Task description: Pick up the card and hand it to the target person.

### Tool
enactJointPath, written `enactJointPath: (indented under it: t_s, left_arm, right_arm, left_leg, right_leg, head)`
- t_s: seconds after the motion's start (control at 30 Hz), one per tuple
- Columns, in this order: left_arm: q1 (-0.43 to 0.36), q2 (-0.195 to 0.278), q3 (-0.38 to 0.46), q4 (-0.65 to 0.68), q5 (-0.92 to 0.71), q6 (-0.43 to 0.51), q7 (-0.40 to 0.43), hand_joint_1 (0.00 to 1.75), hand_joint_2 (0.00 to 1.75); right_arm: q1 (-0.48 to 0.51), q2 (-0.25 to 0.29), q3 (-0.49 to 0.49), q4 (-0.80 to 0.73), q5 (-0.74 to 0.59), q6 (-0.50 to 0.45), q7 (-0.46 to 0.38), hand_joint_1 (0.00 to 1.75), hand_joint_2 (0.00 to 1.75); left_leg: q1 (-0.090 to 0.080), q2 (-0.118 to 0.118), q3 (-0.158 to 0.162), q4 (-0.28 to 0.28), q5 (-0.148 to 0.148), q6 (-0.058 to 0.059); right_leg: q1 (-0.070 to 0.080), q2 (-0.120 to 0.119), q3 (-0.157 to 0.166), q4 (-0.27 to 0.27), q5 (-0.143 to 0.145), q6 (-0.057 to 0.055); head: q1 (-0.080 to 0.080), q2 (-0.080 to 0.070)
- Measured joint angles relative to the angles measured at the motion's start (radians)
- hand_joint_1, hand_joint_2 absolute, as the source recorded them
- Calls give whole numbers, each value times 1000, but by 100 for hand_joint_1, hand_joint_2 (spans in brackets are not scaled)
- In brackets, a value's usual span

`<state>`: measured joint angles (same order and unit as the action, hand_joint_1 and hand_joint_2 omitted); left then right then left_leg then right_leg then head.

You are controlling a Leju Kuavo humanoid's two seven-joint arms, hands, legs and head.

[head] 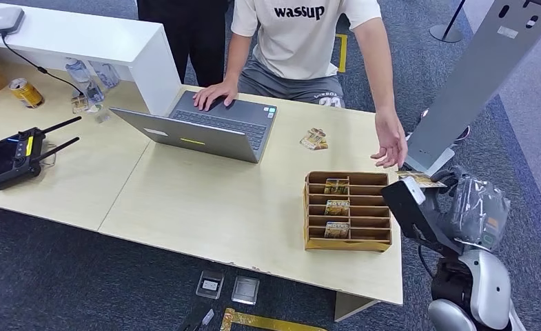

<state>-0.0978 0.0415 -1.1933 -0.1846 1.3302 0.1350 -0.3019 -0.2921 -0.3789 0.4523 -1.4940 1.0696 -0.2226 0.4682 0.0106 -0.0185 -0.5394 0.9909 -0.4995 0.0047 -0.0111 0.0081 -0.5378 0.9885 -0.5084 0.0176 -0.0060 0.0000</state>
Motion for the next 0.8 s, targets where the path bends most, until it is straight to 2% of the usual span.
enactJointPath:
  t_s: [0.17, 0.33, 0.6, 0.8]
  left_arm:
    - [-1, -1, 0, 0, -1, 0, 2, 0, 175]
    - [-3, -3, 0, 0, -10, -6, -1, 0, 175]
    - [-8, -9, 0, 0, -35, -12, -1, 0, 175]
    - [-10, -9, -1, 0, -38, -14, 3, 0, 175]
  right_arm:
    - [13, 0, -21, -82, 3, -36, -28, 150, 175]
    - [-33, 21, -25, -54, -66, -208, -163, 150, 175]
    - [-180, 76, -16, 180, -169, -400, -352, 150, 175]
    - [-274, 130, 2, 389, -198, -433, -416, 150, 175]
  left_leg:
    - [0, 0, 0, 0, 0, 0]
    - [0, 0, 0, 0, 0, 0]
    - [0, 0, 0, 0, 0, 0]
    - [0, -1, -1, 0, 0, 0]
  right_leg:
    - [0, 0, 0, 0, 0, 0]
    - [0, 0, 1, 0, 0, 0]
    - [0, 0, 1, 1, 0, 0]
    - [0, 0, 0, 1, 0, 0]
  head:
    - [0, 0]
    - [0, 0]
    - [0, 0]
    - [0, 0]
